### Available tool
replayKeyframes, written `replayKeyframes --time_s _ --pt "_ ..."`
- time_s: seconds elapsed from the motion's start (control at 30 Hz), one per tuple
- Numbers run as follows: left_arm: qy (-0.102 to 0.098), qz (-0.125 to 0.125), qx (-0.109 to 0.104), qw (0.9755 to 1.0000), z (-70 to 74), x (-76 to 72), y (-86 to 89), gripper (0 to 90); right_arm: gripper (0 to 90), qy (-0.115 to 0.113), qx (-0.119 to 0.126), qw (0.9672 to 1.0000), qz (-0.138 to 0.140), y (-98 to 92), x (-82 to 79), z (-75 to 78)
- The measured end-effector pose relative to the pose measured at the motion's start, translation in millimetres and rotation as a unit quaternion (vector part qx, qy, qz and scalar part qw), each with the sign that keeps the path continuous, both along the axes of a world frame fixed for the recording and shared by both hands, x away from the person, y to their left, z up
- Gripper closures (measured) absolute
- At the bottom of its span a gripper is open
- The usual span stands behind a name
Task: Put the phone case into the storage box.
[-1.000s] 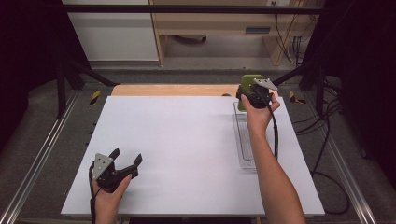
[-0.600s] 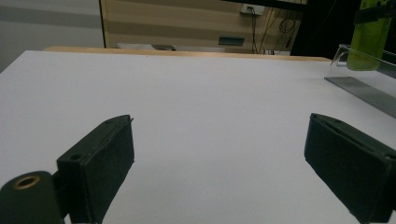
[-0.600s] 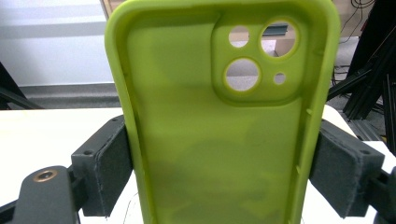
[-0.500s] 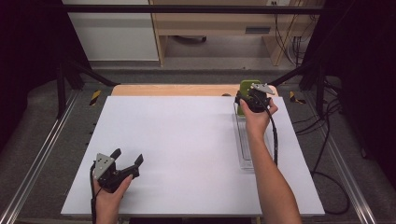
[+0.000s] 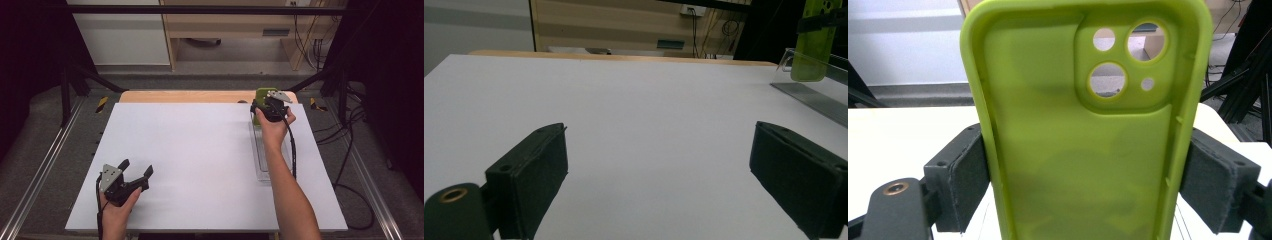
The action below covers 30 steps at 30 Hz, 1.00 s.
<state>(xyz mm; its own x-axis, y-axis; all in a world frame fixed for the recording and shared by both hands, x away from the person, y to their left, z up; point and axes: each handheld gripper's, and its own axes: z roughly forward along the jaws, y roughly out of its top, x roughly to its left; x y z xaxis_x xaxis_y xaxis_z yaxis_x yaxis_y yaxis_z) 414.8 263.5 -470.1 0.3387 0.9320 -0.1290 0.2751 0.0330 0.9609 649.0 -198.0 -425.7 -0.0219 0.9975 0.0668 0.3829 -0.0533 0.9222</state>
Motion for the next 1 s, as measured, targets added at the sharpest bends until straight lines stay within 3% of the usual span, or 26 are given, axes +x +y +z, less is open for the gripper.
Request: replayKeyframes --time_s 0.63,1.0 --pt "-0.011 -0.011 -0.001 0.9999 1.7 -0.9 -1.9 5.8 15.8 0.008 -0.002 1.0 0.002 0.0 -1.1 -8.1" --pt "-0.016 -0.019 0.002 0.9997 2.2 -1.7 -2.9 4.8 15.9 0.001 -0.007 1.0 -0.001 3.7 1.4 -11.7"
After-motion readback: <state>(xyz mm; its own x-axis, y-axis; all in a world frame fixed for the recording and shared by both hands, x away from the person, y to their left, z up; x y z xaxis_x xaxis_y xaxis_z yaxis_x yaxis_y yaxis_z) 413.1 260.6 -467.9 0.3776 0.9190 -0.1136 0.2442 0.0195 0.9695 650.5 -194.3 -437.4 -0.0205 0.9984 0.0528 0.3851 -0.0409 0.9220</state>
